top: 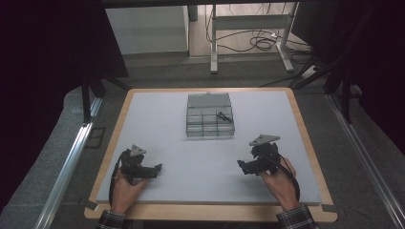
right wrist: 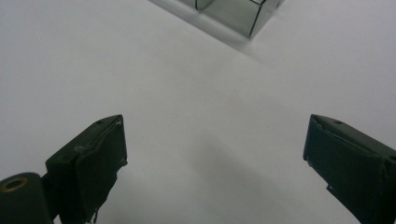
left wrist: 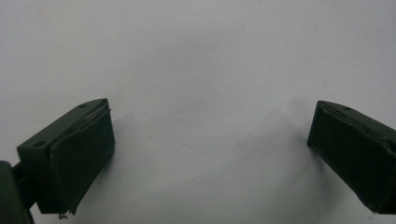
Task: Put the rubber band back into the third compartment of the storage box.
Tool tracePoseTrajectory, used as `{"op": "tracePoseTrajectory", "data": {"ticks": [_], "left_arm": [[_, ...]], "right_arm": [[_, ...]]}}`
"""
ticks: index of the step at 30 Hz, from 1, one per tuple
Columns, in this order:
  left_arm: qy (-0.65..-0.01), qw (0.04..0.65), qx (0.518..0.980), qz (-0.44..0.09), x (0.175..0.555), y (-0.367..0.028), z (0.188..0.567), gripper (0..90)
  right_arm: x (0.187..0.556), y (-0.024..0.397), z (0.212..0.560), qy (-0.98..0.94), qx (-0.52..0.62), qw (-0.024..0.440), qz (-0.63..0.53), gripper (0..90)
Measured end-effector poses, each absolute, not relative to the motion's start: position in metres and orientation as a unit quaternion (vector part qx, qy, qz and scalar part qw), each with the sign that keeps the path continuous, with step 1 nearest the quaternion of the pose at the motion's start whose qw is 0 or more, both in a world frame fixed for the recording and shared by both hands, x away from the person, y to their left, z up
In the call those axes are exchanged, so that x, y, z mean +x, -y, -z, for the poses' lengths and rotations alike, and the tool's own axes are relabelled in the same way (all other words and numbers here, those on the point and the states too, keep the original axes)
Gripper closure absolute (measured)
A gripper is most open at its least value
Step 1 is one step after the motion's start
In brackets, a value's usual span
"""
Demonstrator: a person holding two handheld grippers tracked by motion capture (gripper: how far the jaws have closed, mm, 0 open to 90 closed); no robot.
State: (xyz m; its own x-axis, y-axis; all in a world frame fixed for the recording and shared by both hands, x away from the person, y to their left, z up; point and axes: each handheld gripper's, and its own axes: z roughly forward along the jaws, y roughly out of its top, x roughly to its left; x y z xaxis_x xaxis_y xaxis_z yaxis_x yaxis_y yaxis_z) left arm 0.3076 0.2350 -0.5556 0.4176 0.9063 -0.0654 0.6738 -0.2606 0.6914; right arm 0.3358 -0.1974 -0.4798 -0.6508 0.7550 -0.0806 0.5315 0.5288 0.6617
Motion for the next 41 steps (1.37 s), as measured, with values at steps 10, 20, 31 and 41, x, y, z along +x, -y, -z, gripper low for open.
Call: {"op": "tracePoseTrajectory", "data": {"ticks": [10, 20, 31, 41], "left_arm": [[-0.51, 0.331, 0.774, -0.176, 0.308, -0.235, 0.556, 0.6], [-0.51, 0.331, 0.774, -0.176, 0.308, -0.235, 0.556, 0.6], [-0.51, 0.331, 0.774, -0.176, 0.308, -0.235, 0.556, 0.6], [-0.51, 0.33, 0.774, -0.176, 0.307, -0.235, 0.556, 0.6]], "right_arm": [[0.319, 0.218, 0.491, -0.844, 0.394, 0.186, -0.313, 6.3], [0.302, 0.235, 0.508, -0.831, 0.41, 0.194, -0.322, 6.3], [0.286, 0.251, 0.533, -0.817, 0.415, 0.219, -0.335, 6.2], [0.278, 0.256, 0.542, -0.793, 0.425, 0.23, -0.372, 6.1]]}}
